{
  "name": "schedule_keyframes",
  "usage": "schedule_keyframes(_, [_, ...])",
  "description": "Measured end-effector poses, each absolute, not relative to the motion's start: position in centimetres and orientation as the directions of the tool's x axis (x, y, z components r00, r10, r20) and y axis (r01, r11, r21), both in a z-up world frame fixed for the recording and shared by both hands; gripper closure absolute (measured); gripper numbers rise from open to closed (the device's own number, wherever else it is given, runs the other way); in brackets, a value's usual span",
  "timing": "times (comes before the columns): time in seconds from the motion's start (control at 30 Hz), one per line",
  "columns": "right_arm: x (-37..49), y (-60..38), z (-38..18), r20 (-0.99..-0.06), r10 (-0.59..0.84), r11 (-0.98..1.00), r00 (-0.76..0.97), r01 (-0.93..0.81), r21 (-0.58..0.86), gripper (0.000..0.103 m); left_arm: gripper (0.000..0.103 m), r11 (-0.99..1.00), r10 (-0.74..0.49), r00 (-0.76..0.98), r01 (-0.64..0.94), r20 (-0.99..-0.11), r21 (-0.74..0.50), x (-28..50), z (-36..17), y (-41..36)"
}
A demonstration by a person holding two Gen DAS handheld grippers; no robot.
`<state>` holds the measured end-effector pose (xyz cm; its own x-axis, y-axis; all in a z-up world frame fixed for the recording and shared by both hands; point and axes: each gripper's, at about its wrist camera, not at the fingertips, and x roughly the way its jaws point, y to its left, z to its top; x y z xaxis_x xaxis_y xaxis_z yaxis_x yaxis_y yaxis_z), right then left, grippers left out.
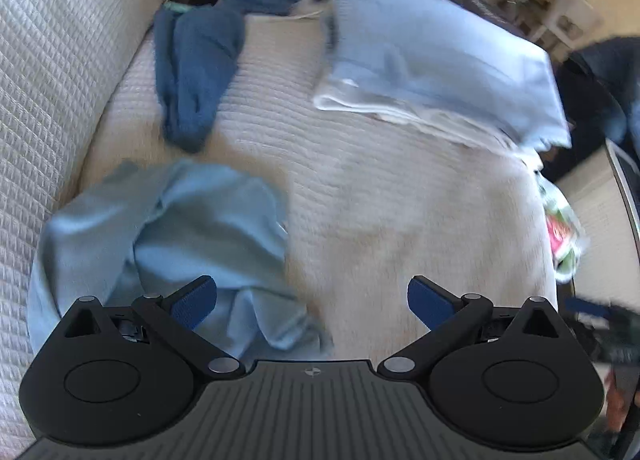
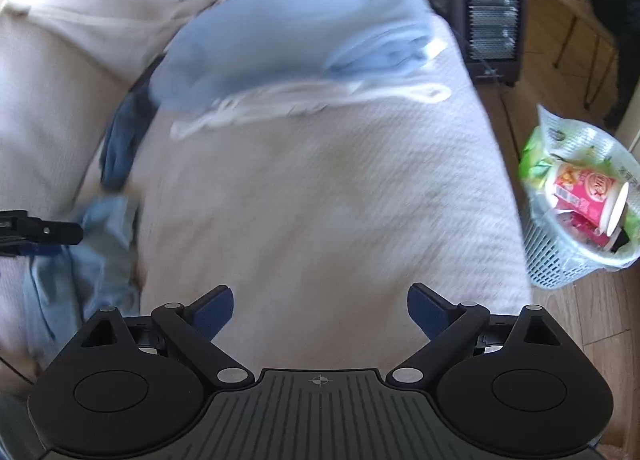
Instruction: Fold clothes
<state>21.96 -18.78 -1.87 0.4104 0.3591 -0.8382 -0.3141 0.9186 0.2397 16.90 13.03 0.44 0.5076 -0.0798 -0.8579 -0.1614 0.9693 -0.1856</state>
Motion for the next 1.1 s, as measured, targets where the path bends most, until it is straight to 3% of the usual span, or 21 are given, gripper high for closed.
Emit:
schedule_keyframes(0.17, [20.3,-17.0,-3.4,-0.794,0.307,0.952,0.524,-0.184,0.246,0.006,0.000,0.999,-0.029,0.592,-0.017,-0.805,-0.048,14.9,-0.8,9.0])
schedule_keyframes(0.3, [19.7,-17.0,-5.2,-0.858,0.204,0.979,0.471,-0.119,0.167,0.006,0.000,0.995,-0.040,0.684,0.096,-0.728,0.035,13.8,-1.5,7.0])
schedule_keyframes(0.57, [20.5,-16.8,-6.5,-0.884,0.143,0.990,0.445,-0.071,0.125,0.005,0.000,0.988,0.016,0.637,0.106,-0.770,0.108,14.1,-6.2,8.7])
schedule_keyframes(0.77, [21.1,-15.3,-7.8,-0.875,0.065,0.995,0.479,-0.101,0.019,0.000,0.000,0.998,-0.022,0.538,-0.044,-0.843,-0.054,15.9,-8.3,11.3])
schedule_keyframes(1.1, [21.0,-14.8,-8.7,-0.840,0.052,0.985,0.540,-0.167,-0.047,0.000,0.000,0.999,0.035,0.597,-0.054,-0.802,0.003,14.9,-9.1,10.3])
